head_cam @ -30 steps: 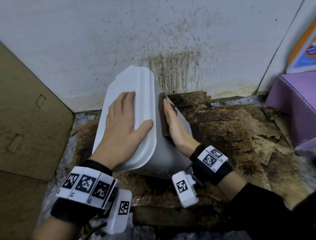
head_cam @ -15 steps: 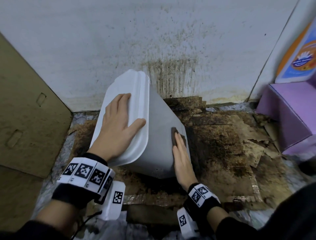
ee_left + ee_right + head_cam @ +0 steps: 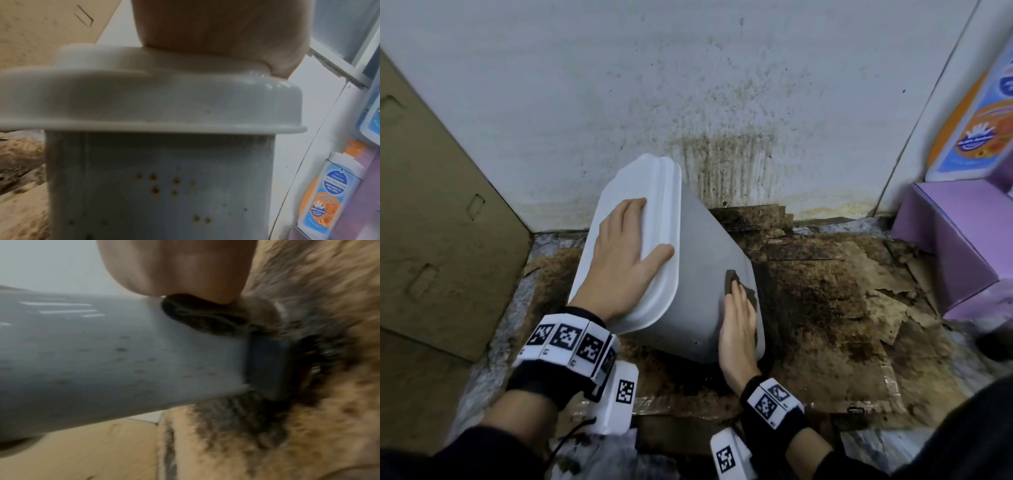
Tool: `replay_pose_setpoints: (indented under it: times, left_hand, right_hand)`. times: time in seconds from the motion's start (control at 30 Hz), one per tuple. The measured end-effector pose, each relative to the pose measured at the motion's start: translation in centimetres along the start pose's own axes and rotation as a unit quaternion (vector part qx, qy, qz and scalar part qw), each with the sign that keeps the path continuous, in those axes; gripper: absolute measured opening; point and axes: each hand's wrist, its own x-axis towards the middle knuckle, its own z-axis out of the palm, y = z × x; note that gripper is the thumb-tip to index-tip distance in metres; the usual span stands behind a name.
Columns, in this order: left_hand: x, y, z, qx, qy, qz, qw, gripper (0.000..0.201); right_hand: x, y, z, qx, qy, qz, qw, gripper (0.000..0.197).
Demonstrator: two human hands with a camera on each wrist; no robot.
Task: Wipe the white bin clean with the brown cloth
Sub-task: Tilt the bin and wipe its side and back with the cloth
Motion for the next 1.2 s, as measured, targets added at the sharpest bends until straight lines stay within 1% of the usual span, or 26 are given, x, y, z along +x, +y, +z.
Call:
replay_pose_setpoints:
  times: [0.17,0.33,0.43,0.53,0.6,0.7,0.77,0.83,0.9,0.97,1.07,1.13,1.2]
  left_hand:
    - [0.1,0.0,0.2,0.005,0.004,0.005,1.000,0.093]
    - [0.3,-0.3,0.3,-0.001,0.006,0.000,1.000,0.093]
    - [0.2,-0.3,0.3,-0.006,0.010,0.004,1.000,0.092]
    - [0.2,-0.2,0.4,-0.017,0.015,0.003,1.000,0.089]
    - [0.0,0.0,0.6,-0.045,0.022,0.000,0.999,0.083]
    - [-0.5,0.2,0.6,-0.092,0.051,-0.012,0.994,0.071]
    - [-0.7,-0.1,0.5,-0.095,0.078,-0.013,0.992,0.066]
    - [-0.9,-0.5,0.4,-0.073,0.103,-0.015,0.992,0.065]
    - [-1.0,-0.6,0.4,-0.052,0.124,-0.027,0.991,0.060]
    - [-1.0,-0.5,0.5,-0.034,0.132,-0.028,0.990,0.054]
    - [-0.6,-0.4,0.6,-0.039,0.103,-0.025,0.994,0.056]
    - [-0.4,-0.4,0.6,-0.062,0.069,-0.030,0.995,0.058]
    - [-0.4,-0.3,0.6,-0.074,0.049,-0.030,0.996,0.058]
  right_hand:
    - [-2.9,-4.8,0.9,0.067,-0.033,-0.060,0.995,0.048]
    - [-4.9,-8.1,1.5,0.165,-0.096,-0.098,0.977,0.045]
    - [-5.2,-8.2,1.6,0.123,-0.105,-0.138,0.977,0.044]
    - [-4.4,-6.8,1.6,0.025,-0.049,-0.200,0.978,0.050]
    - [-3.6,-5.4,1.5,-0.001,-0.014,-0.216,0.976,0.049]
    - [-2.7,-3.5,1.4,0.003,0.006,-0.206,0.979,0.051]
    - [-2.2,-1.9,1.3,0.005,0.014,-0.187,0.982,0.054]
    - [-1.5,-0.1,1.0,0.008,0.027,-0.146,0.989,0.054]
    - [-1.0,1.2,0.8,0.027,0.028,-0.086,0.996,0.055]
    - [-0.6,1.8,0.5,0.045,0.023,-0.055,0.997,0.056]
    - [-0.2,1.8,0.1,0.058,0.027,-0.055,0.996,0.047]
    - [0.0,1.7,0.0,0.058,0.045,-0.060,0.995,0.044]
    - [0.2,1.6,0.2,0.059,0.070,-0.065,0.994,0.042]
